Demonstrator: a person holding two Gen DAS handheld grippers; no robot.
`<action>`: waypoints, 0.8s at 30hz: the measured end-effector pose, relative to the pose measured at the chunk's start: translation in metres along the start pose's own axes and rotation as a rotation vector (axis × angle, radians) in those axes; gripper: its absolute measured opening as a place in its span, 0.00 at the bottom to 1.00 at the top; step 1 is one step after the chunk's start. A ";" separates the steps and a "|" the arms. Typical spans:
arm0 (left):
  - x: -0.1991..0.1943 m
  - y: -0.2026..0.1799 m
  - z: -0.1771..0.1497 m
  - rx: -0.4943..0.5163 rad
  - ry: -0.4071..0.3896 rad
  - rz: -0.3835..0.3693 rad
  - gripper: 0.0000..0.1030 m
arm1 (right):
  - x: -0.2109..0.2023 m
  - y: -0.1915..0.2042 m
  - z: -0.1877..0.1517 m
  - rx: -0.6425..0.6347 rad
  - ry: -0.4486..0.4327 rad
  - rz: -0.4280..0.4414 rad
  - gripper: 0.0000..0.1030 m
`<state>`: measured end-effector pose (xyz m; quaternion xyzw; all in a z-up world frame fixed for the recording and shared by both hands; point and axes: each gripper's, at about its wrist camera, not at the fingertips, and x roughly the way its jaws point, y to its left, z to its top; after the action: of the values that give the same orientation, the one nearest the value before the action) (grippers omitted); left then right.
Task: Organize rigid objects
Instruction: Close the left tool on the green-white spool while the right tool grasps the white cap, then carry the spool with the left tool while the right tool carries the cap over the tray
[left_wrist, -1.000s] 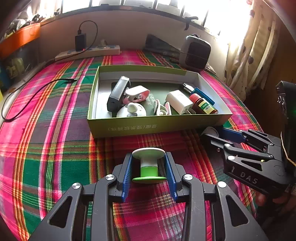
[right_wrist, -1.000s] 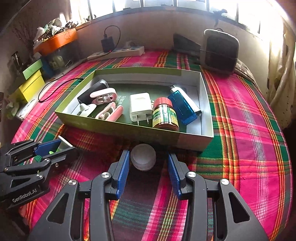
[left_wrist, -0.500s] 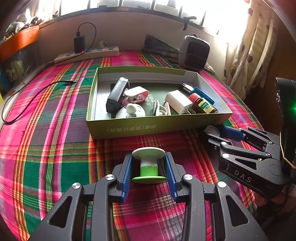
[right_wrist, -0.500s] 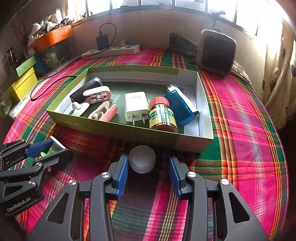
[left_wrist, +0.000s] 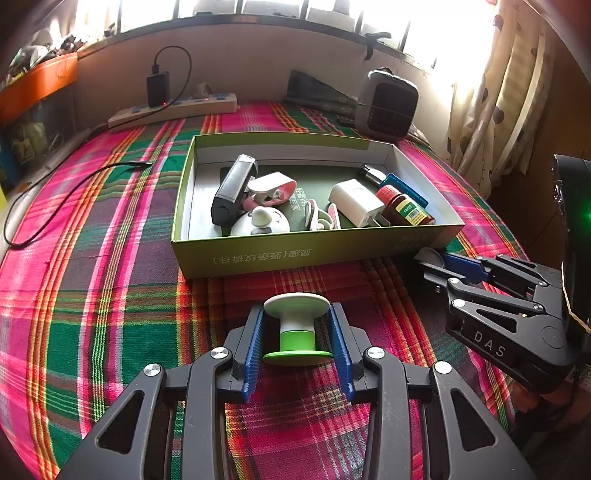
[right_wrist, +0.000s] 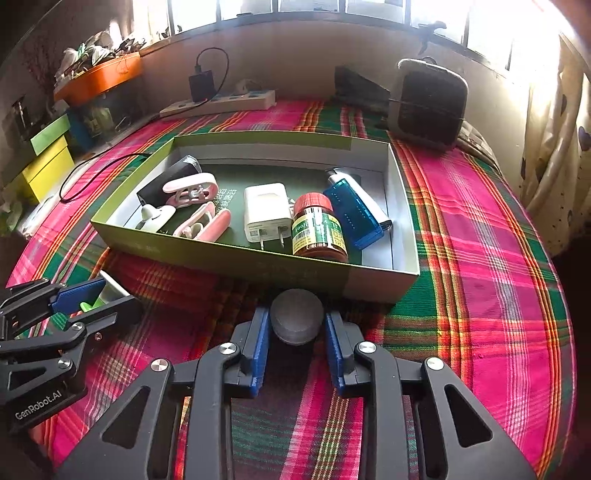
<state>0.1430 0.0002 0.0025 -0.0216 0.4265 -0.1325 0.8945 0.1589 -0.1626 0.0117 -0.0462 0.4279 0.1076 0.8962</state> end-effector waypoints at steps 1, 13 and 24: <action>0.000 0.000 0.000 0.000 0.000 0.000 0.32 | 0.000 0.000 0.000 0.000 0.000 0.001 0.28; 0.000 0.000 0.000 0.001 0.001 0.002 0.32 | -0.001 0.000 -0.001 0.002 0.000 0.001 0.28; -0.001 -0.002 0.001 0.003 -0.002 0.004 0.32 | -0.006 0.001 -0.004 0.000 -0.008 0.007 0.28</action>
<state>0.1427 -0.0011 0.0042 -0.0196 0.4255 -0.1315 0.8952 0.1521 -0.1633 0.0134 -0.0441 0.4244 0.1109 0.8976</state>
